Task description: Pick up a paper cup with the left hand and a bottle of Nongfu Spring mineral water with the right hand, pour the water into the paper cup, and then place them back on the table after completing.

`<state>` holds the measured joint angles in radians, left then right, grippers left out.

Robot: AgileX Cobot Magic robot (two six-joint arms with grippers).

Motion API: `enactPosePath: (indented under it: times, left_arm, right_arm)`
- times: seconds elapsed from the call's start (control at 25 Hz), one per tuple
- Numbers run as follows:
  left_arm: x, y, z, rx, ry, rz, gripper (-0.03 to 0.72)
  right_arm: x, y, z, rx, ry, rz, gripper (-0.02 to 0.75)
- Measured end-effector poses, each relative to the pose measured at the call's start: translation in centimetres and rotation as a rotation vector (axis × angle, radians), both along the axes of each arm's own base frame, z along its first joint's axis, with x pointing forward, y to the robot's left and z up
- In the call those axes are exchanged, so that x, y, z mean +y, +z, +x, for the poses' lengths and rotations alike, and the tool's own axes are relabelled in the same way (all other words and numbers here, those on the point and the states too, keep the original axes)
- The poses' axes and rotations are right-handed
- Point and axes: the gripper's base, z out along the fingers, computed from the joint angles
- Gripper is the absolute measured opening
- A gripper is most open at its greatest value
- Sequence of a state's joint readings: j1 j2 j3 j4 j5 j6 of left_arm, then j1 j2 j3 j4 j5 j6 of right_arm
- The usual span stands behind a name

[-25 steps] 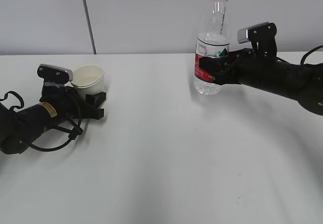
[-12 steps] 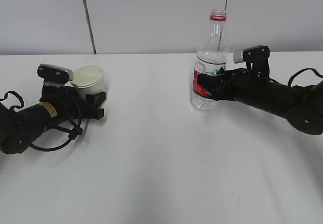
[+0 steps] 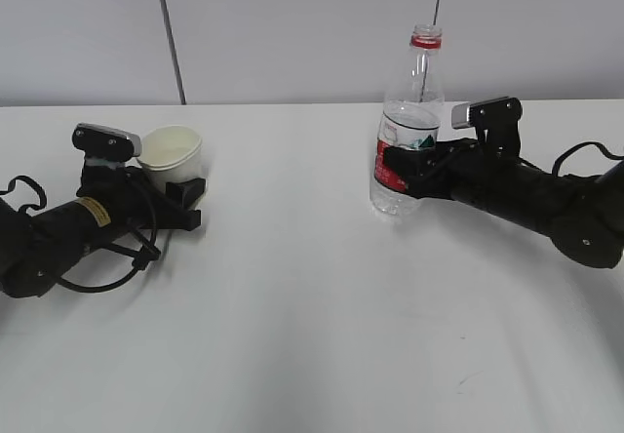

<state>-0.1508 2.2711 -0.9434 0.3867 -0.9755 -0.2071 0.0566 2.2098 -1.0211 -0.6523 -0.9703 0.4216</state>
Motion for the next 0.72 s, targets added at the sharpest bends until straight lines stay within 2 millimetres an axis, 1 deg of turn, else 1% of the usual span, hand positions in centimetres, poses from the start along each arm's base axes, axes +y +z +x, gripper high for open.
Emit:
enactPosePath:
  times: [0.28, 0.44, 0.6, 0.72]
  left_arm:
    - [0.00, 0.00, 0.00, 0.000, 0.000, 0.000, 0.397]
    - [0.00, 0.00, 0.00, 0.000, 0.000, 0.000, 0.412]
    - [-0.01, -0.02, 0.00, -0.001, 0.000, -0.001, 0.436]
    - [-0.08, 0.28, 0.05, -0.031, -0.005, -0.018, 0.486]
  right_arm:
    - [0.00, 0.00, 0.00, -0.001, 0.000, -0.001, 0.365]
    - [0.00, 0.00, 0.00, -0.001, 0.000, -0.001, 0.365]
    - [0.00, 0.00, 0.00, -0.002, 0.001, -0.003, 0.365]
    - [0.00, 0.00, 0.00, -0.002, 0.001, -0.003, 0.365]
